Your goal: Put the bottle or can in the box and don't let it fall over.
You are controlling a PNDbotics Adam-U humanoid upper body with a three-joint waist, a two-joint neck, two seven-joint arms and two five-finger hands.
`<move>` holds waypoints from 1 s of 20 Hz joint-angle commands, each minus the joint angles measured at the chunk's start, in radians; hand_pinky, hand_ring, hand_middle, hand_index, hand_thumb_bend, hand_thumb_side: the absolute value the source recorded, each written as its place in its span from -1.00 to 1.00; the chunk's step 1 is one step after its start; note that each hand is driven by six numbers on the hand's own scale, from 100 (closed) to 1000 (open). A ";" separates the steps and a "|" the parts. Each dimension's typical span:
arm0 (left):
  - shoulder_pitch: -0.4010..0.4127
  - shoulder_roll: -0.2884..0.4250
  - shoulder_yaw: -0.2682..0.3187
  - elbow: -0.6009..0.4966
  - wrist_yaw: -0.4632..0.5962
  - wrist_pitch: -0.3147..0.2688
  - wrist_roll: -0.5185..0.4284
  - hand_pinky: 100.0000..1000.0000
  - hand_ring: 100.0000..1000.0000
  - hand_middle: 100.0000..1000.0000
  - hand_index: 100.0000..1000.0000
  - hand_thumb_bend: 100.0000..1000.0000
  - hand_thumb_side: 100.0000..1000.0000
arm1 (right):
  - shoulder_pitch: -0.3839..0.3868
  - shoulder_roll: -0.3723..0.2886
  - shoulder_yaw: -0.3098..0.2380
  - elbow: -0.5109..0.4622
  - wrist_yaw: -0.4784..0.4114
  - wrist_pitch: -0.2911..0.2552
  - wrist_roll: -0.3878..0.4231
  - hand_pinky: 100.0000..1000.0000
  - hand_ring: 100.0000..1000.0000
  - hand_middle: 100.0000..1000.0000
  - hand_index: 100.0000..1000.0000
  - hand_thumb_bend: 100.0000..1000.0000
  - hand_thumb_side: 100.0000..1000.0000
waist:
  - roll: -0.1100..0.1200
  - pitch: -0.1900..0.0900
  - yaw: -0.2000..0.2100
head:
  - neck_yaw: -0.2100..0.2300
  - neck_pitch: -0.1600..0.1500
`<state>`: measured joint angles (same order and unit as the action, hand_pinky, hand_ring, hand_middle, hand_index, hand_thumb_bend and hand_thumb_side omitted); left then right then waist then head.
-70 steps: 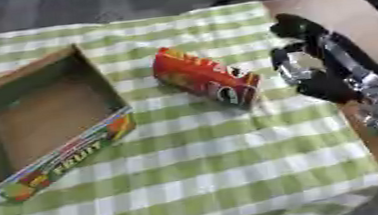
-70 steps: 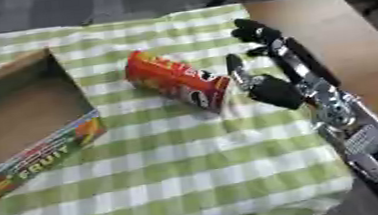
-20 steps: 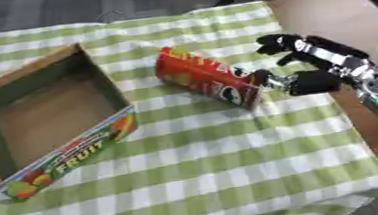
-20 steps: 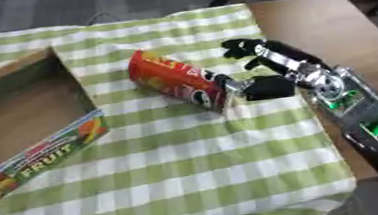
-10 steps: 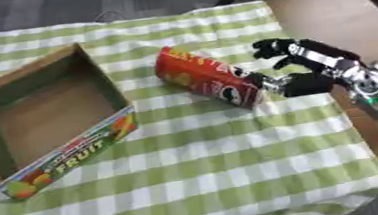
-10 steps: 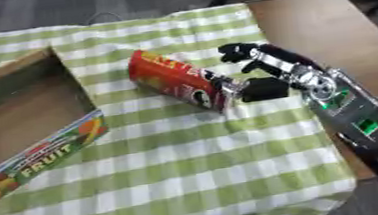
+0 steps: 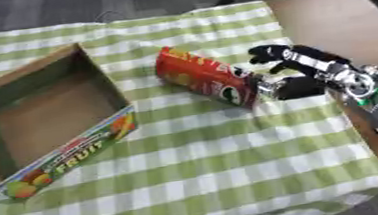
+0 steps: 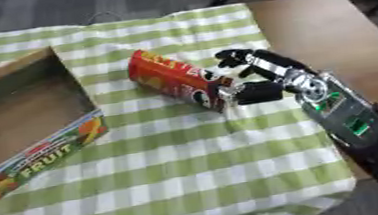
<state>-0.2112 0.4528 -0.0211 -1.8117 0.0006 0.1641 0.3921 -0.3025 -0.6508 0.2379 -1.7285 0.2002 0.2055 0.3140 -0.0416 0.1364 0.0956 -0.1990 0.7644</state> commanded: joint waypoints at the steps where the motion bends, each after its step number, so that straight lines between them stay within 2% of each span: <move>1: -0.014 0.021 0.004 -0.016 0.001 0.000 -0.003 0.13 0.18 0.00 0.34 -1.00 0.33 | -0.020 -0.010 -0.002 0.009 0.015 -0.009 0.006 0.67 0.89 0.71 0.94 -0.59 0.11 | 0.012 -0.001 0.001 | -0.005 0.002; 5: -0.013 0.020 0.004 -0.016 0.001 0.000 -0.003 0.13 0.18 0.00 0.34 -1.00 0.33 | -0.029 -0.005 0.000 0.028 0.040 -0.014 0.002 0.66 0.82 0.67 0.91 -0.56 0.07 | 0.013 0.002 0.002 | -0.006 0.001; 12: -0.013 0.019 0.004 -0.016 0.003 0.000 -0.003 0.13 0.18 0.00 0.34 -1.00 0.33 | -0.040 0.004 0.005 0.067 0.071 -0.014 -0.012 0.66 0.82 0.65 0.91 -0.56 0.06 | 0.014 0.006 0.003 | -0.008 -0.001; 20: -0.012 0.018 0.004 -0.016 0.004 0.000 -0.004 0.13 0.18 0.00 0.34 -1.00 0.33 | -0.047 0.010 0.014 0.097 0.080 -0.022 0.006 0.67 0.85 0.65 0.90 -0.56 0.05 | 0.016 0.011 0.004 | -0.012 -0.002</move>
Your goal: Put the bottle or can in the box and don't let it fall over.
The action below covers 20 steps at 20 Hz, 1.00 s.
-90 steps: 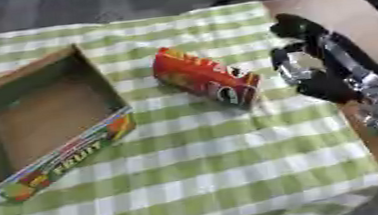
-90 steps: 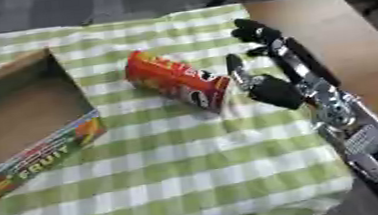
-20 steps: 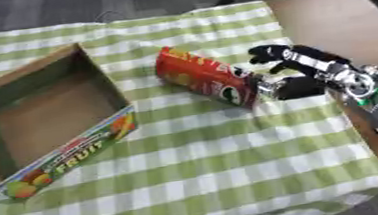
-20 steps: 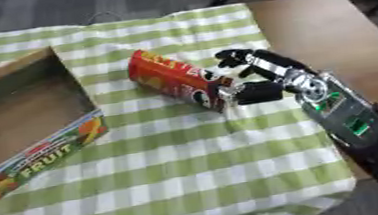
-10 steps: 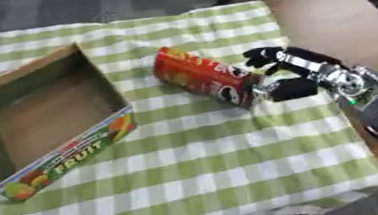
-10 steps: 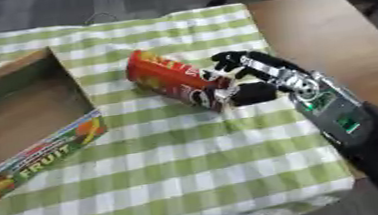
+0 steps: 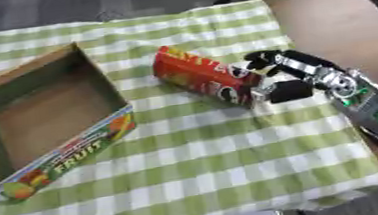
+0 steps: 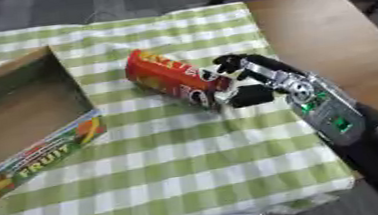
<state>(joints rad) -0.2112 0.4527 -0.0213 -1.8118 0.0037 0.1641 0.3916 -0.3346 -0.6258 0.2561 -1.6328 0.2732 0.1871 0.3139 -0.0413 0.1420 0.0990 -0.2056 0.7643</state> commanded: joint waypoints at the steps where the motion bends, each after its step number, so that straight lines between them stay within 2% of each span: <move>1: -0.012 0.017 0.004 -0.016 0.001 0.000 -0.004 0.13 0.18 0.00 0.34 -1.00 0.33 | -0.017 -0.014 -0.003 0.004 0.008 -0.004 0.008 0.67 0.85 0.64 0.90 -0.56 0.05 | 0.016 0.006 0.001 | -0.007 -0.002; 9: -0.013 0.016 0.003 -0.016 0.001 0.000 -0.005 0.13 0.18 0.00 0.34 -1.00 0.33 | -0.026 -0.004 0.008 0.040 0.019 -0.006 0.021 0.68 0.88 0.64 0.90 -0.56 0.01 | 0.016 0.009 0.004 | -0.011 -0.003; 20: -0.013 0.016 0.003 -0.016 0.002 -0.001 -0.007 0.14 0.18 0.01 0.34 -1.00 0.32 | -0.024 0.006 0.019 0.083 -0.008 -0.013 0.011 0.66 0.83 0.58 0.89 -0.56 -0.08 | 0.016 0.009 0.005 | -0.012 -0.004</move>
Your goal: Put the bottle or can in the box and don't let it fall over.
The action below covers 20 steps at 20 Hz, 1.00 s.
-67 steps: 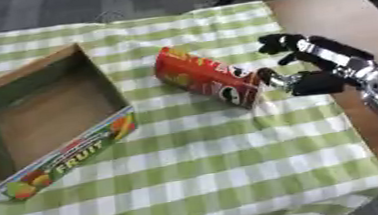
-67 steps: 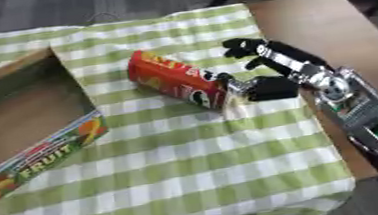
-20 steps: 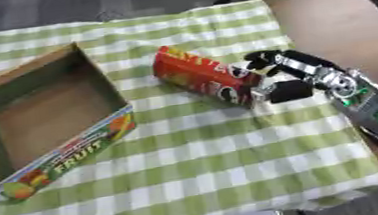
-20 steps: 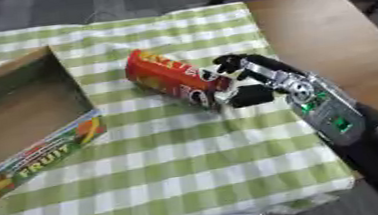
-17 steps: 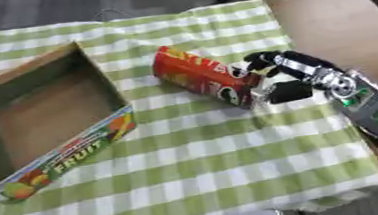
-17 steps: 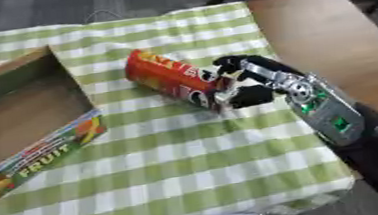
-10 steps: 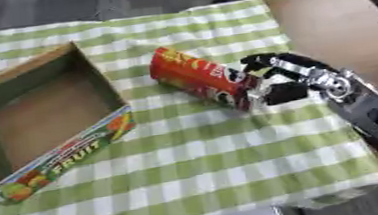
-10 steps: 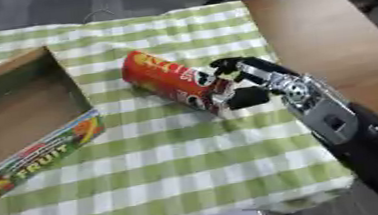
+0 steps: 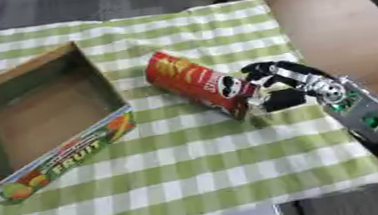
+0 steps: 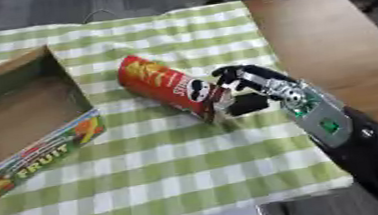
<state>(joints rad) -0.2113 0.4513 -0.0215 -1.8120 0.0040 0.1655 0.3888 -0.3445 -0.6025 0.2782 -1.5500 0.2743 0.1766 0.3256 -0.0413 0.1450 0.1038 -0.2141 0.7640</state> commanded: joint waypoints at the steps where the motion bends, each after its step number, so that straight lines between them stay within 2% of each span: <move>1: -0.013 0.017 0.003 -0.016 0.001 -0.002 -0.004 0.14 0.18 0.01 0.34 -1.00 0.32 | -0.013 -0.017 -0.002 0.002 -0.010 -0.003 0.001 0.66 0.83 0.58 0.89 -0.56 -0.08 | 0.016 0.006 0.001 | -0.004 -0.003; 9: -0.016 0.017 0.003 -0.017 0.001 -0.003 -0.005 0.14 0.18 0.01 0.34 -1.00 0.32 | -0.010 -0.017 0.016 0.009 0.002 -0.005 0.013 0.67 0.83 0.57 0.88 -0.55 -0.09 | 0.014 0.006 0.003 | -0.004 -0.003; 20: -0.019 0.018 0.003 -0.018 0.001 -0.003 -0.008 0.14 0.18 0.01 0.34 -1.00 0.32 | -0.013 -0.013 0.030 0.016 0.017 0.005 0.009 0.62 0.69 0.49 0.84 -0.56 -0.15 | 0.013 0.006 0.007 | -0.006 -0.005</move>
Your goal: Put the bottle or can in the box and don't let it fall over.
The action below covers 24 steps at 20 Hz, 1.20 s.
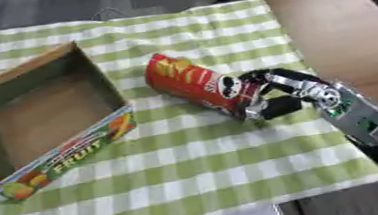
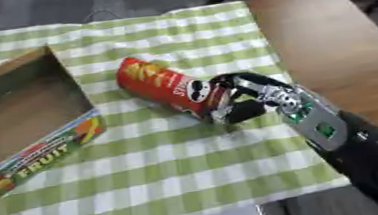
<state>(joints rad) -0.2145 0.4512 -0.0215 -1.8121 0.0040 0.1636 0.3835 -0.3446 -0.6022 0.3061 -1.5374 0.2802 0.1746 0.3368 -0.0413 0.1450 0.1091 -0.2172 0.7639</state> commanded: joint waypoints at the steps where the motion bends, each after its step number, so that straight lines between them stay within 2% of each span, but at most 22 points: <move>1: -0.016 0.017 0.003 -0.018 0.001 0.000 -0.003 0.14 0.18 0.01 0.35 -1.00 0.32 | -0.014 -0.012 0.003 0.005 0.013 0.009 -0.003 0.61 0.68 0.48 0.84 -0.56 -0.16 | 0.013 0.006 0.002 | -0.003 -0.005; 6: -0.017 0.018 0.003 -0.018 0.000 0.001 -0.004 0.14 0.18 0.01 0.35 -1.00 0.32 | -0.017 -0.008 0.005 0.017 0.025 0.015 -0.008 0.58 0.64 0.40 0.80 -0.60 -0.21 | 0.013 0.006 0.003 | -0.002 -0.005; 11: -0.015 0.017 0.004 -0.018 0.000 0.001 -0.004 0.14 0.18 0.01 0.35 -1.00 0.32 | -0.021 -0.005 0.007 0.031 0.036 0.019 -0.011 0.52 0.48 0.32 0.76 -0.67 -0.24 | 0.012 0.006 0.003 | -0.003 -0.007; 16: -0.014 0.017 0.005 -0.018 0.001 0.001 -0.003 0.14 0.18 0.01 0.35 -1.00 0.32 | -0.022 0.000 0.011 0.038 0.035 0.018 -0.009 0.38 0.35 0.26 0.75 -0.73 -0.22 | 0.013 0.007 0.003 | -0.003 -0.007; 24: -0.013 0.017 0.007 -0.018 0.001 0.001 -0.002 0.14 0.17 0.01 0.35 -1.00 0.32 | -0.022 0.003 0.017 0.041 0.034 0.021 -0.012 0.03 0.20 0.13 0.70 -0.78 -0.17 | 0.014 0.007 0.003 | -0.005 -0.008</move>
<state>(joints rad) -0.2162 0.4511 -0.0215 -1.8122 0.0040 0.1655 0.3814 -0.3641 -0.5862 0.3150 -1.5070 0.3102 0.1920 0.3224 -0.0413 0.1450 0.1112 -0.2185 0.7635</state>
